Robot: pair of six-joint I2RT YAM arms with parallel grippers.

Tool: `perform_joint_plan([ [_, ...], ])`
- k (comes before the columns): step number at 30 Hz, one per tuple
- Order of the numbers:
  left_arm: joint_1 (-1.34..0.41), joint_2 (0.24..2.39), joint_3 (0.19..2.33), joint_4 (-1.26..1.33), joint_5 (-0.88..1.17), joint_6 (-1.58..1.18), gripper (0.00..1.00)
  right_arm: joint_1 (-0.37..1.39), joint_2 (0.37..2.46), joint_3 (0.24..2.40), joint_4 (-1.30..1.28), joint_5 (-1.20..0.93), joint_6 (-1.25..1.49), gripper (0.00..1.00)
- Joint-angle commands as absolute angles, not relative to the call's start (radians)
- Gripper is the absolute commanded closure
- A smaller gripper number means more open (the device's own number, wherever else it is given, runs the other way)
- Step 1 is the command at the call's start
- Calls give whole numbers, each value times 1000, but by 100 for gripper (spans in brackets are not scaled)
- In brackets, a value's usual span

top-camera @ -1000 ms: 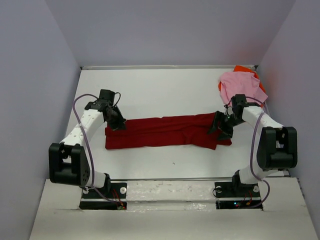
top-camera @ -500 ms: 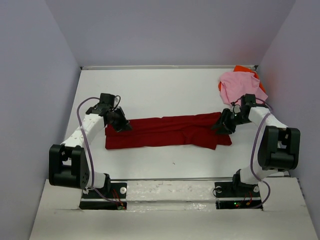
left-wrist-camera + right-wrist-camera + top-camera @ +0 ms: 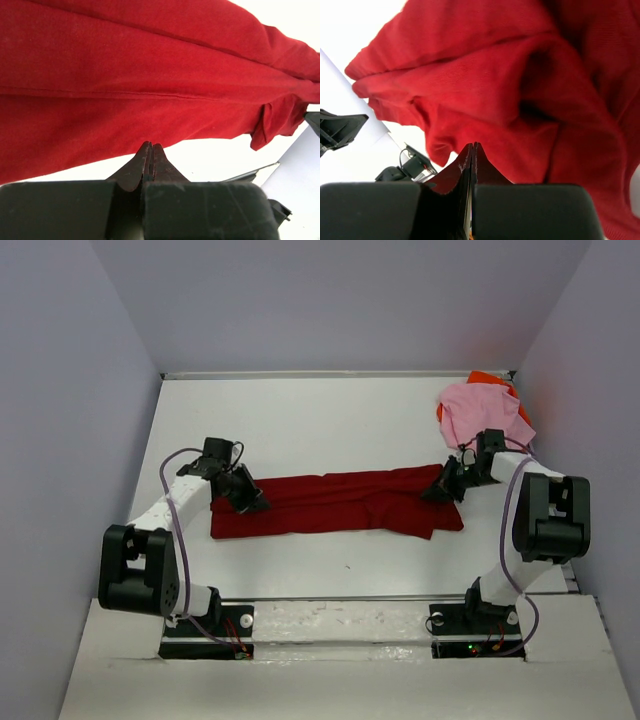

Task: Fold and stack the t-shirts
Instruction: Fold the other side of the tshirt into a rectangle

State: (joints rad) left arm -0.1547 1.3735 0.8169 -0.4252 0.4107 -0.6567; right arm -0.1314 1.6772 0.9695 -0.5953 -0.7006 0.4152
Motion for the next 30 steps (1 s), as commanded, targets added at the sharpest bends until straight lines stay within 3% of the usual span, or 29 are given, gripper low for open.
perform_joint_plan([
  [1, -175, 1404, 782, -371, 416, -699, 100, -135, 1695, 936, -514, -697, 420, 100],
  [22, -256, 1494, 811, -242, 334, -784, 100, -87, 1787, 847, -466, -574, 373, 100],
  [30, -256, 1480, 871, -319, 301, -755, 100, -87, 1756, 963, -583, -439, 368, 100],
])
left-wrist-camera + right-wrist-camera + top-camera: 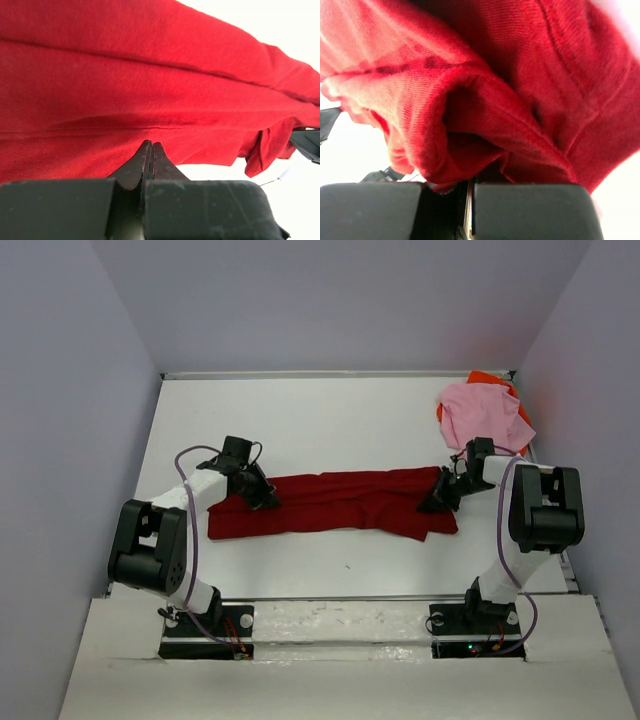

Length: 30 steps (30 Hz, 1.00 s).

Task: Fold and stack the t-shirts
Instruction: Fold the other side of the tshirt into a rectangle

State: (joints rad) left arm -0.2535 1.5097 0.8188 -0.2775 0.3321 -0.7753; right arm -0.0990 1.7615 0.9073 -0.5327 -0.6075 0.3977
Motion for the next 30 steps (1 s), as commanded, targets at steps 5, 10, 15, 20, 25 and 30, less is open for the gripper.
perform_joint_plan([
  [5, -256, 1476, 868, -327, 294, -762, 100, -87, 1723, 1038, -624, -540, 373, 72],
  [10, -259, 1467, 864, -307, 325, -770, 100, -87, 1663, 1115, -718, -519, 364, 44],
  [15, -282, 1466, 848, -278, 348, -776, 100, -87, 1660, 1095, -729, -506, 359, 43],
  [20, -295, 1477, 824, -267, 351, -767, 100, -87, 1663, 1054, -716, -469, 347, 45],
  [25, -295, 1496, 824, -267, 345, -761, 100, -87, 1666, 1026, -698, -454, 334, 46],
  [30, -295, 1542, 807, -224, 376, -770, 100, -124, 1675, 1014, -695, -469, 325, 46],
])
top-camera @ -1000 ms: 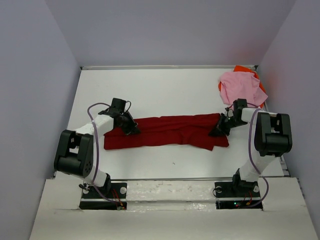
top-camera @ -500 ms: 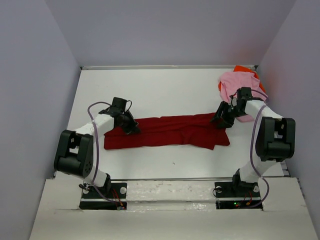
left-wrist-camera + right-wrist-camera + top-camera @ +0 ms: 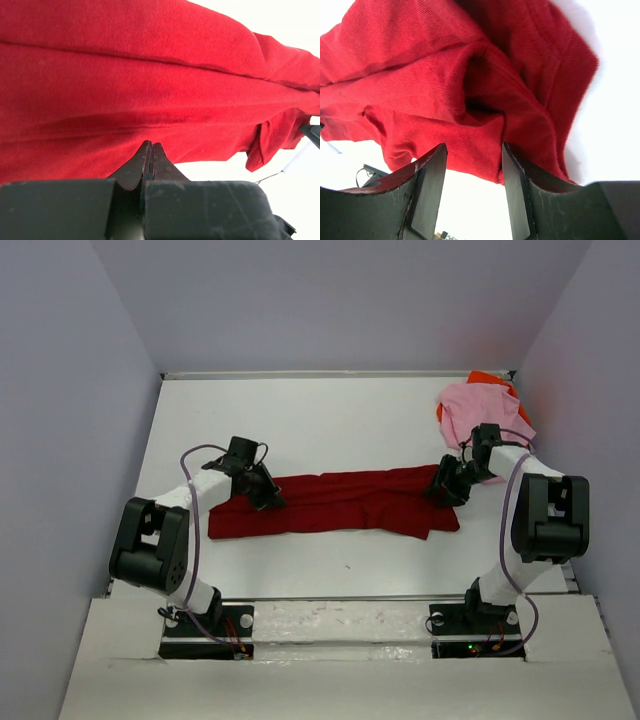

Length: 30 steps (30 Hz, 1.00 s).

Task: Fold and stack the t-shirts
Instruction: Fold the other side of the tshirt into a rectangle

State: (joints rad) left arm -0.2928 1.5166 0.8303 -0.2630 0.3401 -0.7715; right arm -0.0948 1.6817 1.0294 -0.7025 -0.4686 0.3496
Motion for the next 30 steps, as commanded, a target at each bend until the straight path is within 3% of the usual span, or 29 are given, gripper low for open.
perform_joint_plan([
  [1, -295, 1552, 802, -218, 377, -773, 100, -136, 1677, 1008, -689, -472, 324, 47],
  [13, -291, 1585, 804, -186, 405, -775, 100, -161, 1690, 904, -601, -572, 365, 51],
  [22, -291, 1592, 815, -192, 400, -767, 100, -161, 1683, 968, -646, -589, 373, 52],
  [30, -291, 1594, 834, -213, 387, -752, 100, -152, 1701, 970, -630, -621, 400, 59],
])
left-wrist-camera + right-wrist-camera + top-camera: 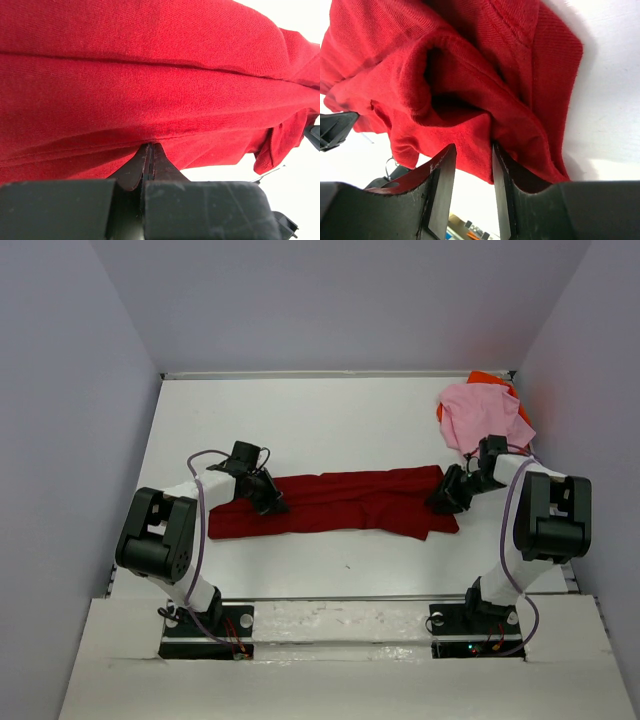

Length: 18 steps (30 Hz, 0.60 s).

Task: Fold and stack the t-shirts
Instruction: Fold the other side of the tshirt into a rectangle

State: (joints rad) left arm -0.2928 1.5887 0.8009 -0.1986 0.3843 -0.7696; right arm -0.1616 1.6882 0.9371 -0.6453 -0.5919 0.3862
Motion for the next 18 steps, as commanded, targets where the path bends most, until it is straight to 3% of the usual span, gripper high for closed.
perform_joint_plan([
  [1, -291, 1594, 834, -213, 387, -752, 100, -152, 1706, 965, -624, -624, 405, 59],
  [10, -291, 1588, 838, -222, 382, -747, 100, -133, 1724, 925, -571, -638, 429, 65],
  [11, -291, 1589, 836, -224, 382, -746, 100, -133, 1730, 922, -557, -641, 434, 80],
  [14, -290, 1585, 836, -229, 379, -739, 100, -133, 1746, 925, -543, -653, 446, 100],
  [18, -290, 1582, 836, -235, 377, -736, 100, -133, 1749, 994, -564, -655, 459, 100],
])
